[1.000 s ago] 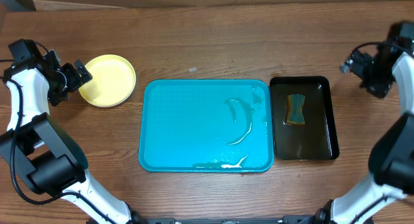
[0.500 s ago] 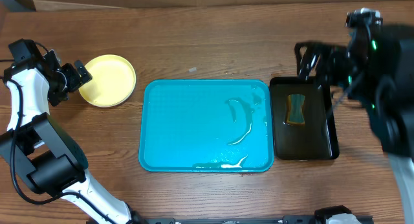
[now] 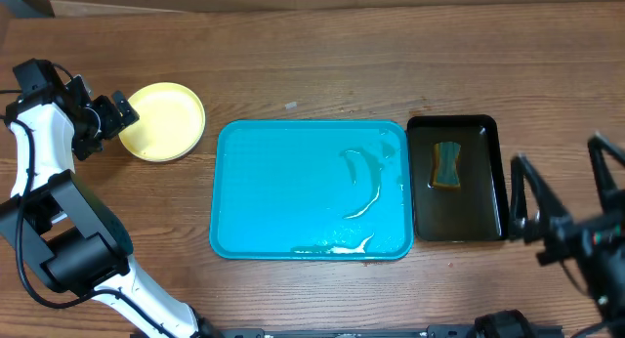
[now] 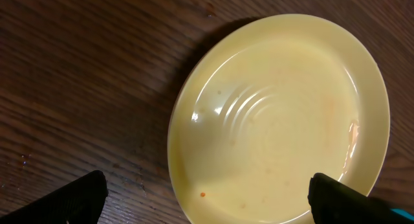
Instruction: Clean dirty plates on tray and stack at the side
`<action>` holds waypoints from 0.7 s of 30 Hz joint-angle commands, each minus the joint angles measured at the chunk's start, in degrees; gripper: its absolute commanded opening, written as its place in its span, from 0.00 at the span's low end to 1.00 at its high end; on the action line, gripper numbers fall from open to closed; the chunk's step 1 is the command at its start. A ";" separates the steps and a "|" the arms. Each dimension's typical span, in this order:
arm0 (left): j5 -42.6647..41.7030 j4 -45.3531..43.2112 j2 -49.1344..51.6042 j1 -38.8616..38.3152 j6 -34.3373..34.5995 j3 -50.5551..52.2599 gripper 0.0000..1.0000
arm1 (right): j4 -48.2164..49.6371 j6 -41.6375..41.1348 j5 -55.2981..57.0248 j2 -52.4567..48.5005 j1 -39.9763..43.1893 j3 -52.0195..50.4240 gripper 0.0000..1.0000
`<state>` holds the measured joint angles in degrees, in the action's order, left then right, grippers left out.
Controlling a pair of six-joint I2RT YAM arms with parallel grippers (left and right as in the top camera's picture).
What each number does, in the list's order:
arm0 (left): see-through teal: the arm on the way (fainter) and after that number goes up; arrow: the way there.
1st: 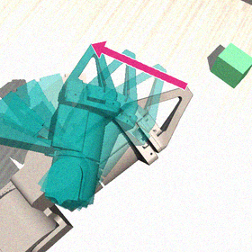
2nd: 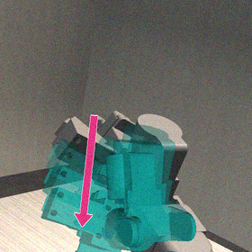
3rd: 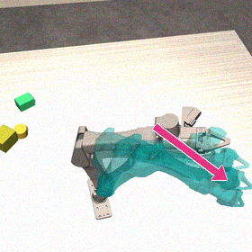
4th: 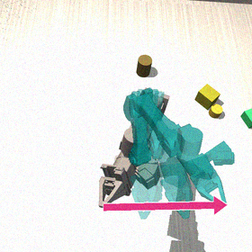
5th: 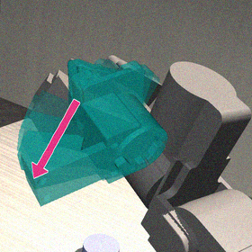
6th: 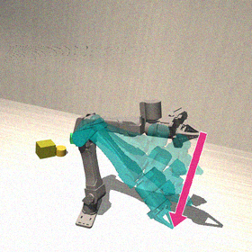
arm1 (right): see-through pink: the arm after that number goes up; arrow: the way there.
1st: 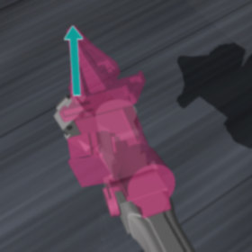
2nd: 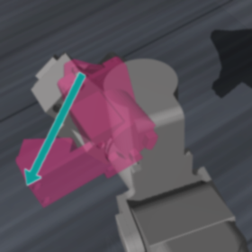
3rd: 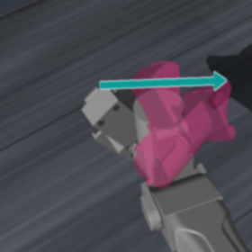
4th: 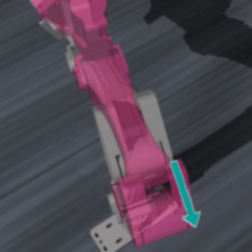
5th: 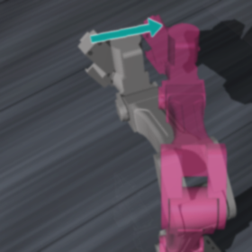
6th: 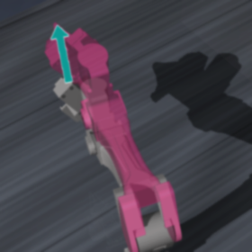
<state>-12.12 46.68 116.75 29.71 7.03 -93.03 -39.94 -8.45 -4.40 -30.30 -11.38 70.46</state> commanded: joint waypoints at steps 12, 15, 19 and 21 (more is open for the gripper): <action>0.15 -0.15 0.50 -0.13 -0.59 -0.94 1.00 | 38.53 1.03 1.16 29.83 4.81 -48.83 1.00; 0.17 -0.20 0.50 -0.11 -0.61 -0.94 1.00 | 45.03 1.03 1.16 30.12 4.81 -54.86 1.00; 0.17 -0.20 0.50 -0.11 -0.61 -0.94 1.00 | 50.49 1.01 1.36 30.12 4.92 -60.78 1.00; 0.17 -0.20 0.50 -0.11 -0.61 -0.94 1.00 | 52.57 1.01 1.33 30.14 5.03 -63.45 1.00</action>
<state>-12.12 46.68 116.75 29.71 7.03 -93.06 10.37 -7.49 -3.97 -0.84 -6.76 10.20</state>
